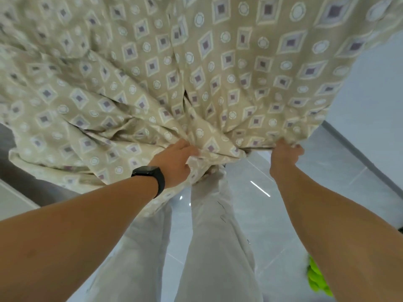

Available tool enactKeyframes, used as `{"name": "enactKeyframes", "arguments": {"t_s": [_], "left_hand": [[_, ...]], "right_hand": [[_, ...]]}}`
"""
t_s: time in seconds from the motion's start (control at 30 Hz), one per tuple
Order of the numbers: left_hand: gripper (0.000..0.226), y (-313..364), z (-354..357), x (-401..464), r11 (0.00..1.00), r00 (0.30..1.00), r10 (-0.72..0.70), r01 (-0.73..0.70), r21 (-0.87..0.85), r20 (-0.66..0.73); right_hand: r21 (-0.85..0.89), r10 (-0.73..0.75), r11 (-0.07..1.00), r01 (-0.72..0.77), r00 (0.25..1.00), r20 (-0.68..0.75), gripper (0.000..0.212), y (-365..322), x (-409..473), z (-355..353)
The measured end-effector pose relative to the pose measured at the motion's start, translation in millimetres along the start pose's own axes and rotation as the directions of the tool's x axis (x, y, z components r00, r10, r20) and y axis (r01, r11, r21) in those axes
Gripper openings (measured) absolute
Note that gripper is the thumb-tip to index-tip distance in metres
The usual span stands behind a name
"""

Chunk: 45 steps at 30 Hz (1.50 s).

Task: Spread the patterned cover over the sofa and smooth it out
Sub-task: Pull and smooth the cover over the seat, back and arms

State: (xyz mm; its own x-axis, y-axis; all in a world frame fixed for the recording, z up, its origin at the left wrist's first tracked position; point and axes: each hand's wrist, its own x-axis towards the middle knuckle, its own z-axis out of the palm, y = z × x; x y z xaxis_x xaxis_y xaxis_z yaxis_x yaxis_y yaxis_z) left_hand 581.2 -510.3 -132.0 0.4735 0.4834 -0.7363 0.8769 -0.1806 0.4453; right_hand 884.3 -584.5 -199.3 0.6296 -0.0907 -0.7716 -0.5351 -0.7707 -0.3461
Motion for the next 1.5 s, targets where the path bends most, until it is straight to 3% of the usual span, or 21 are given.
{"name": "enactKeyframes", "arguments": {"t_s": [0.03,0.07,0.13,0.17,0.3,0.4,0.5,0.6,0.7,0.77,0.83,0.9,0.97,1.1,1.17,1.27,1.33,1.4,1.5], "left_hand": [[0.056,3,2,-1,0.999,0.999,-0.035,0.036,-0.028,0.037],[0.055,5,4,-1,0.997,0.995,-0.067,0.07,-0.036,0.07],[0.043,8,7,2,0.994,0.989,-0.112,0.112,0.011,0.098],[0.038,10,8,3,0.992,0.988,-0.126,0.124,0.031,0.094],[0.046,22,7,8,0.992,0.992,-0.125,0.125,0.016,0.007],[0.07,19,6,20,0.967,0.978,-0.083,0.125,0.222,-0.189],[0.071,13,9,42,0.887,0.975,-0.07,0.158,0.433,-0.213],[0.034,16,8,64,0.789,0.997,-0.054,0.079,0.609,-0.06],[0.028,16,1,70,0.833,0.999,-0.046,0.035,0.552,0.006],[0.029,12,-2,63,0.842,0.99,0.128,-0.075,0.534,-0.063],[0.025,3,-6,52,0.783,0.909,0.374,-0.205,0.587,-0.182],[0.02,-7,-9,43,0.744,0.827,0.514,-0.299,0.598,-0.227],[0.018,-12,-18,32,0.738,0.832,0.534,-0.371,0.564,-0.151],[0.016,-6,-43,6,0.847,0.953,0.261,-0.302,0.437,0.152],[0.016,-3,-50,-7,0.858,0.96,0.228,-0.278,0.431,0.165],[0.01,4,-61,-25,0.865,0.961,0.241,-0.276,0.42,0.135],[0.036,13,-69,-39,0.858,0.967,0.193,-0.248,0.449,0.165],[0.049,28,-79,-52,0.873,0.974,0.159,-0.215,0.437,0.162],[0.044,50,-87,-73,0.925,0.979,0.108,-0.162,0.343,0.173]], "right_hand": [[-0.034,0.12,0.993,-0.116,0.979,0.167,0.058,7,-11,12],[-0.077,0.228,0.974,-0.215,0.911,0.344,0.046,9,-32,25],[-0.182,0.251,0.967,-0.179,0.791,0.557,0.034,18,-62,51],[-0.21,0.212,0.972,-0.106,0.782,0.586,0.035,23,-70,65],[-0.212,0.023,0.974,0.083,0.891,0.454,0.038,32,-74,104],[-0.235,-0.111,0.955,0.181,0.953,0.283,0.044,26,-61,106],[-0.31,-0.279,0.904,0.295,0.955,0.097,0.044,15,-39,102],[-0.353,-0.204,0.896,0.269,0.956,0.209,0.035,10,-18,102],[-0.46,0.012,0.862,0.212,0.9,0.437,0.032,9,-13,110],[-0.455,-0.048,0.836,0.306,0.867,0.496,0.017,7,-19,117],[-0.389,-0.147,0.85,0.356,0.869,0.473,0.01,9,-26,119],[-0.278,-0.198,0.907,0.318,0.901,0.385,0.011,12,-28,110],[-0.228,-0.246,0.929,0.292,0.946,0.212,0.017,14,-28,90],[-0.126,-0.285,0.956,0.265,0.942,-0.178,0.029,-2,-24,39],[-0.104,-0.33,0.944,0.313,0.898,-0.29,0.029,-15,-23,17],[-0.128,-0.266,0.961,0.245,0.948,-0.177,0.033,-24,-32,2],[-0.22,-0.24,0.949,0.226,0.97,-0.039,0.044,-25,-58,1],[-0.27,-0.256,0.926,0.264,0.964,0.064,0.049,-23,-93,4],[-0.266,-0.312,0.897,0.353,0.932,0.185,0.053,-4,-157,8]]}}
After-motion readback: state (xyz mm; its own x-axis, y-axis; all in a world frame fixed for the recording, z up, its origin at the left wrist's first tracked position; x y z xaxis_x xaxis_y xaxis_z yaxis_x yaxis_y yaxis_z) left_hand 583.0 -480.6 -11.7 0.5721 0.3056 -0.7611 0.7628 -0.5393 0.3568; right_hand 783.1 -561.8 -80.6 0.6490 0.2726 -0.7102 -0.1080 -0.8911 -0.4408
